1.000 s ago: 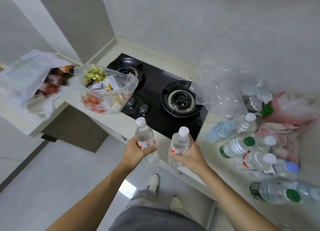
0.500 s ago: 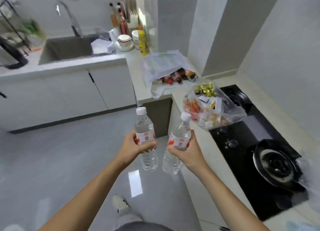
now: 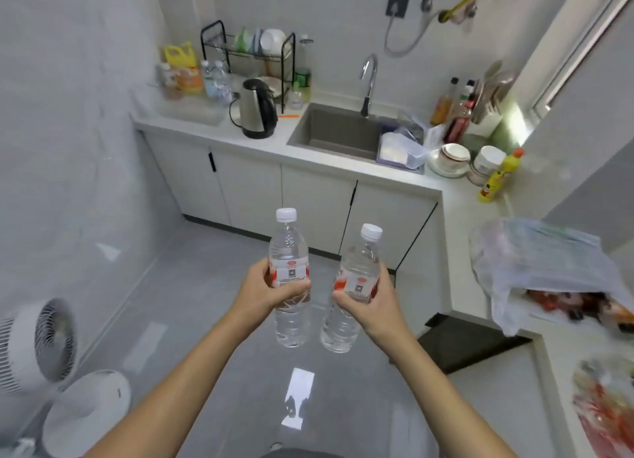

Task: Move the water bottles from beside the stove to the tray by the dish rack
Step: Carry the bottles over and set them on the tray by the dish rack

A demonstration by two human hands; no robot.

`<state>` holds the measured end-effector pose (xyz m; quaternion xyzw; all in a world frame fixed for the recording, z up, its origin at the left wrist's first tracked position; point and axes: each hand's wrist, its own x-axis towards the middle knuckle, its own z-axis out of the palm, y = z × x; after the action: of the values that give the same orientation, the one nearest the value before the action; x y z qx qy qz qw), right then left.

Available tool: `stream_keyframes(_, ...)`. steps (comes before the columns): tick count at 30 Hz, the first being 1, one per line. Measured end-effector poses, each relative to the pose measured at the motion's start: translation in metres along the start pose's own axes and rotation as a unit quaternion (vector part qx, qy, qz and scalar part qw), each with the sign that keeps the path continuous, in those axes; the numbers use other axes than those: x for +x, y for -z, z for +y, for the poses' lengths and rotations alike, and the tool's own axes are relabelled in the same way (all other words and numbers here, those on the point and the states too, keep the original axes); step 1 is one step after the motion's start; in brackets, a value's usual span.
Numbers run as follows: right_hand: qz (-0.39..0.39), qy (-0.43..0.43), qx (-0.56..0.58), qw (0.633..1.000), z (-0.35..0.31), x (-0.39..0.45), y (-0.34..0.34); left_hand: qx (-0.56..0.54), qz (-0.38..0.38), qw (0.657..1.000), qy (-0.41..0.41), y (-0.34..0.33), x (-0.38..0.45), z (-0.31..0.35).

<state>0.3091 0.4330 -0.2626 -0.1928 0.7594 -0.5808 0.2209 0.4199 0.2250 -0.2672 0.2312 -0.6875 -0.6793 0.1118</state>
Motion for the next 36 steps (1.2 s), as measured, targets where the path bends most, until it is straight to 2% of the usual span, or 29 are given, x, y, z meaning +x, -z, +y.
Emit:
stream_keyframes(8, -0.111, 0.045, 0.007, 0.993, -0.052, 0.158, -0.104, 0.012, 0.132, 0.991, -0.003, 0.117, 0.096, 0.012)
stream_keyframes(13, -0.168, 0.066, 0.035, 0.983, -0.071, 0.282, -0.154, 0.019, 0.194, 0.981, -0.011, 0.175, 0.192, 0.027)
stream_keyframes(21, -0.267, 0.097, 0.028, 0.958, -0.132, 0.470, -0.231, 0.010, 0.303, 0.953, 0.000, 0.262, 0.312, 0.068)
stream_keyframes(25, -0.289, 0.116, 0.025, 0.950, -0.158, 0.540, -0.281, -0.014, 0.357, 0.934, 0.006, 0.308, 0.357, 0.074)
stream_keyframes(30, -0.293, 0.120, 0.011, 0.948, -0.177, 0.611, -0.346, -0.009, 0.378, 0.926, 0.007, 0.371, 0.418, 0.074)
stream_keyframes(36, -0.271, 0.116, -0.015, 0.955, -0.202, 0.711, -0.434, -0.006, 0.335, 0.942, 0.010, 0.474, 0.525, 0.071)
